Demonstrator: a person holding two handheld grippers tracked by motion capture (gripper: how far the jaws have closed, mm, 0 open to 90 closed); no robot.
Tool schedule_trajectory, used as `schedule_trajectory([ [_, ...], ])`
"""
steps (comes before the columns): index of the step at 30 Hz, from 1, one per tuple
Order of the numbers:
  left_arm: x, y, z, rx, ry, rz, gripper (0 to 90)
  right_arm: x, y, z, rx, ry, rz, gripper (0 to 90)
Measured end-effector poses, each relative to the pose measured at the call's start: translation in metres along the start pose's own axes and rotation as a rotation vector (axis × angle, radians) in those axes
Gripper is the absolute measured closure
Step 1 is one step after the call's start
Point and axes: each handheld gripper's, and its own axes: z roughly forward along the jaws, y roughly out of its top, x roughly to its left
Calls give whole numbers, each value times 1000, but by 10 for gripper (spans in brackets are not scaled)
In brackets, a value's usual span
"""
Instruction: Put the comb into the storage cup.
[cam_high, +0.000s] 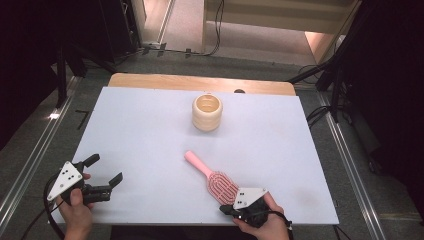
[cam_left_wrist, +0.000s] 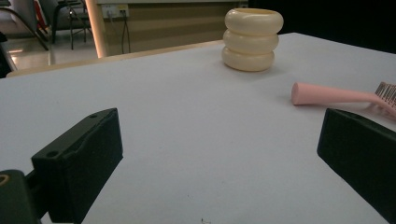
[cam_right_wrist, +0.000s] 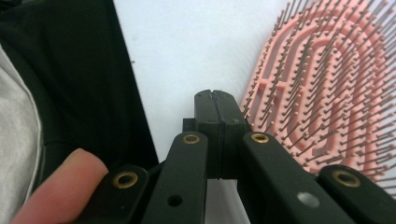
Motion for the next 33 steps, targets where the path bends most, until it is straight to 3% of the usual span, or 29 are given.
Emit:
schedule_trajectory([
  [16,0,0,0,0,0,-1,8,-14,-6,-10,-13,-42,40,882],
  [19,0,0,0,0,-2,-1,8,-19,-8,-14,-14,-51,65,882],
  [33,0,0,-1,-3,-4,-1,8,-37,-12,-22,-21,-92,86,882],
])
